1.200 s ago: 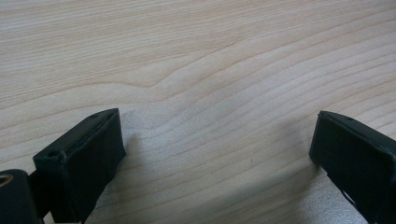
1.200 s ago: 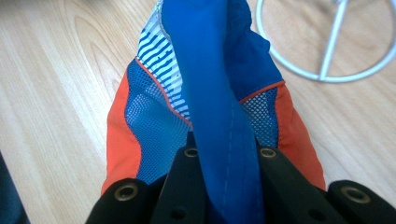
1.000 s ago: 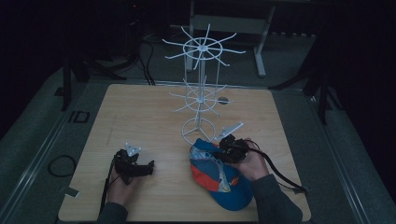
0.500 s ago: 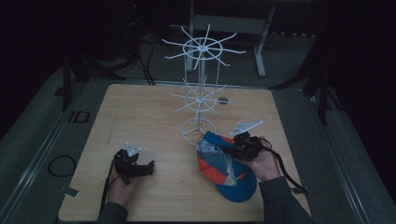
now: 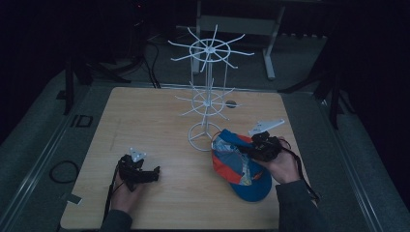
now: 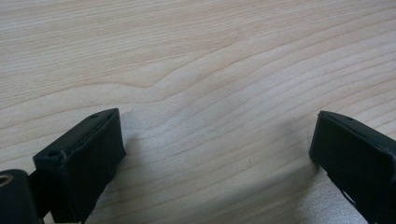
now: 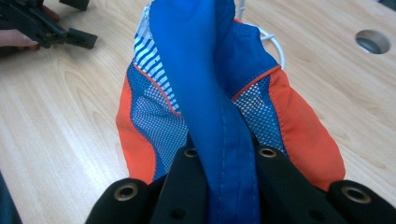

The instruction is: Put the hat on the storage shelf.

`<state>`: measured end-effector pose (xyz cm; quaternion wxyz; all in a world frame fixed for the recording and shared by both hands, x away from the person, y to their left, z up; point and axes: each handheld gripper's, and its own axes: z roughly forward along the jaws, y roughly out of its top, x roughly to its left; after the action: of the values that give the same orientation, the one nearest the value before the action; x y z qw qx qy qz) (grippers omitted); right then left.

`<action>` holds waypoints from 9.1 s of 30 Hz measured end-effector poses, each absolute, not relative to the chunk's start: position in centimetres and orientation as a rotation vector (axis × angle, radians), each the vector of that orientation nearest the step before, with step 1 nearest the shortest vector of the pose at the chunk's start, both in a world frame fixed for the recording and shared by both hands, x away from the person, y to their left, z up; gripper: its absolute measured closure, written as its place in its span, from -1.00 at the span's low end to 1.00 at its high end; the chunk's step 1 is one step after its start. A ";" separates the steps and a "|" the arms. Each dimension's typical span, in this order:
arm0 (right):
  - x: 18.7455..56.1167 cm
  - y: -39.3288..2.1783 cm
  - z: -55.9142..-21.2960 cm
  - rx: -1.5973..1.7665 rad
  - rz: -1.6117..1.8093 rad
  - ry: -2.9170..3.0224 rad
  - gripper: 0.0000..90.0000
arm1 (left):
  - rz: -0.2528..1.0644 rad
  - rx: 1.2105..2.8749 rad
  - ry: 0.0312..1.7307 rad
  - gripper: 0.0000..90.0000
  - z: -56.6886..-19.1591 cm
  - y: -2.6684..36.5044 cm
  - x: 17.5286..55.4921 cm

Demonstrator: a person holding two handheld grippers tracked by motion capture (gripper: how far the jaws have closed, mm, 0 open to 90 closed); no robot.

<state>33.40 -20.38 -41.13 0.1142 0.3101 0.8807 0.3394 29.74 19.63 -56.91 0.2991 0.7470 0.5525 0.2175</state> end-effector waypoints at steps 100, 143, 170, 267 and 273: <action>33.6 -25.2 -30.9 0.859 1.235 2.222 0.97 | 0.574 1.986 1.458 -0.92 -56.9 19.5 29.7; 33.0 -25.4 -28.0 0.822 1.321 2.107 0.97 | 0.575 1.986 1.456 -0.92 -56.9 19.5 29.7; 32.3 -25.8 -26.8 0.784 1.377 2.061 0.97 | 0.576 1.986 1.456 -0.92 -56.9 19.5 29.7; 36.9 -24.1 -26.0 0.819 1.391 2.122 0.92 | 0.574 1.986 1.457 -0.92 -56.9 19.4 29.7; 36.8 -24.4 -26.0 0.824 1.403 2.092 0.95 | 0.575 1.988 1.455 -0.92 -56.9 19.4 29.7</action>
<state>36.82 -24.39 -26.00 0.2430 0.3016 0.7657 0.5135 29.69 19.45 -56.92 0.3011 0.7494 0.5483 0.2169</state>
